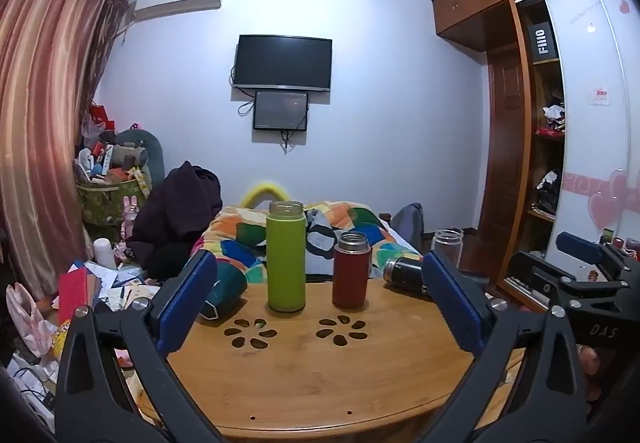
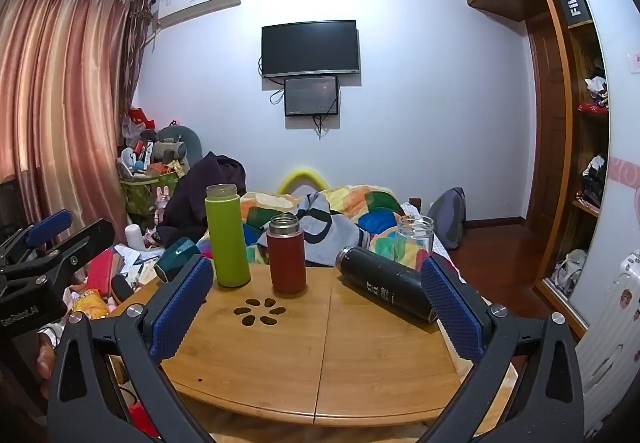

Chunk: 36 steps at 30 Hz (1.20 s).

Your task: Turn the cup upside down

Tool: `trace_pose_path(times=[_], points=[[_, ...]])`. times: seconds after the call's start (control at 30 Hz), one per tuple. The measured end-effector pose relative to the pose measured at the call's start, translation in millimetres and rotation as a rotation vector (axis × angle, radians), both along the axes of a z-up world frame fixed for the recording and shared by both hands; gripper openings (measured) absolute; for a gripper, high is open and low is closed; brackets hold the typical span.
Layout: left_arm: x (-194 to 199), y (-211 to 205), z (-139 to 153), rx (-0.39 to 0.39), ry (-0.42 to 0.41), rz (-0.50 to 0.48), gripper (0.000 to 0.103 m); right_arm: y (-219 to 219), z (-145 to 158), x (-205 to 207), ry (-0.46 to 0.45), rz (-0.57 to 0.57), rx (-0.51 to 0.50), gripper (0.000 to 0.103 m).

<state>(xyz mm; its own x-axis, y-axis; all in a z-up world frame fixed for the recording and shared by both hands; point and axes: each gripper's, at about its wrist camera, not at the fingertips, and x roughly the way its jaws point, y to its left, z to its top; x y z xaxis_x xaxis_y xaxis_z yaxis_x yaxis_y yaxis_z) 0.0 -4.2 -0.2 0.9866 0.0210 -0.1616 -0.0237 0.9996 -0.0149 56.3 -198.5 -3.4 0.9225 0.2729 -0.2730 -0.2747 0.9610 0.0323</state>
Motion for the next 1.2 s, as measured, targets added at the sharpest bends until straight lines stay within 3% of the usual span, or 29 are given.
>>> trace_pose_path(times=[0.1, 0.27, 1.2], points=[[9.9, 10.4, -1.2, -0.040, 0.044, -0.012, 0.103, 0.3, -0.1, 0.2, -0.001, 0.001, -0.001, 0.103], [0.5, 3.8, -2.3, -0.011, -0.008, -0.010, 0.103, 0.0, -0.4, -0.1, -0.002, 0.001, 0.002, 0.103], [-4.1, 0.1, -0.1, 0.001, -0.020, -0.020, 0.103, 2.0, 2.1, -2.0, -0.010, 0.003, 0.006, 0.103]])
